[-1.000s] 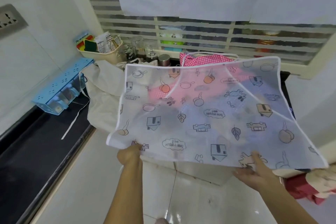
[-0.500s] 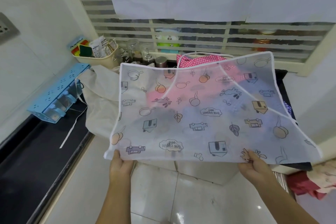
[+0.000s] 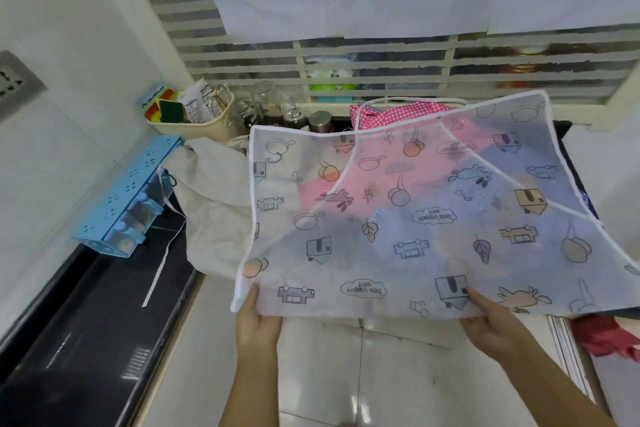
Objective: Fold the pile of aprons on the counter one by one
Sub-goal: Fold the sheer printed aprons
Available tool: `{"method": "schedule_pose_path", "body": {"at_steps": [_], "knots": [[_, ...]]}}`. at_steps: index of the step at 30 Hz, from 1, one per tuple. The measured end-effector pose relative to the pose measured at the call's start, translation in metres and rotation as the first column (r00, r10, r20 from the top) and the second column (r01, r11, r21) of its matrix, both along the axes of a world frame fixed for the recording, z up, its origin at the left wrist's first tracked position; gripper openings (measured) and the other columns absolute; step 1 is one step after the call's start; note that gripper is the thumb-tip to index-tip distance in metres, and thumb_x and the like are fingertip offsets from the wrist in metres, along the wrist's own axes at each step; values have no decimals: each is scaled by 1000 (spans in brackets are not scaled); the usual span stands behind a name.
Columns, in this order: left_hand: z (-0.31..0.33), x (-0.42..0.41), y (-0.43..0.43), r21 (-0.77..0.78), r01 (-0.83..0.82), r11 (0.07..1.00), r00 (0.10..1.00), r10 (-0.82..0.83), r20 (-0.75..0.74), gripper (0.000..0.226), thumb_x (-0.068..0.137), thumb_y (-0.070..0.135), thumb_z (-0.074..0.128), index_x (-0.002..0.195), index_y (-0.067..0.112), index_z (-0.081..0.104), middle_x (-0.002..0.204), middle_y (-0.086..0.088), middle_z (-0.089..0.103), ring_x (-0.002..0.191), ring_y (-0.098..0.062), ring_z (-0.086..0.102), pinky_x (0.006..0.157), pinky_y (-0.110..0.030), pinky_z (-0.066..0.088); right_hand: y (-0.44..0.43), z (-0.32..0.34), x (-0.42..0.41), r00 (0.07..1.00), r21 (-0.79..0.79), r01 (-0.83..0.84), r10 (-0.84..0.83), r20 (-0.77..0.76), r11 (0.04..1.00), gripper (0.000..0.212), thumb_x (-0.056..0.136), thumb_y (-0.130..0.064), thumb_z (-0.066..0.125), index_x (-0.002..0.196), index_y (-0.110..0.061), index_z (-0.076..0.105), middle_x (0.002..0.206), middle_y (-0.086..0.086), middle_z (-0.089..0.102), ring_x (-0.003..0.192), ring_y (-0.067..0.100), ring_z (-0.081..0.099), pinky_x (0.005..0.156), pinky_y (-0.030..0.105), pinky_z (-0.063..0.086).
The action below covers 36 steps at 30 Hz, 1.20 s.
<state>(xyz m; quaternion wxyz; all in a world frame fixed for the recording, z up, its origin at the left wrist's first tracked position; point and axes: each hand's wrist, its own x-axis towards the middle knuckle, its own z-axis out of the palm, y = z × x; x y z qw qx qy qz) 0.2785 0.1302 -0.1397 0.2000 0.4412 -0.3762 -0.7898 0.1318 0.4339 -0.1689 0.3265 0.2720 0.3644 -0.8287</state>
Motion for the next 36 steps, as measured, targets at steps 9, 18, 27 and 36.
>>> {"method": "schedule_pose_path", "body": {"at_steps": [9,18,27,36], "knots": [[14,-34,-69,-388,395,833,639,54,767,100,78,9,76,153,16,11,157,-20,14,141,-42,21,112,-57,23,-38,38,-7,487,893,-421,791,371,-159,39,93,-37,57,66,-9,50,40,1,51,36,14,49,44,19,38],[35,-173,-44,-391,916,-88,295,-513,806,88,85,35,69,153,29,14,161,-9,-4,148,-33,2,119,-49,9,-91,49,-83,236,977,1,949,209,-215,73,86,-34,68,148,-27,29,159,6,12,144,28,15,112,41,27],[37,-284,-54,-591,807,6,512,-504,695,60,80,29,75,133,10,54,135,-7,52,125,-25,46,102,-28,34,-105,64,-194,358,967,242,919,-165,80,21,87,-14,66,108,-12,66,115,9,61,104,24,56,83,25,36],[24,-392,-47,-622,776,-101,531,-426,732,43,91,18,61,133,11,52,132,-12,50,123,-27,45,102,-27,31,-116,79,-340,182,939,343,978,-101,33,42,85,-14,68,126,-13,58,133,8,56,120,26,52,104,34,35]]}}
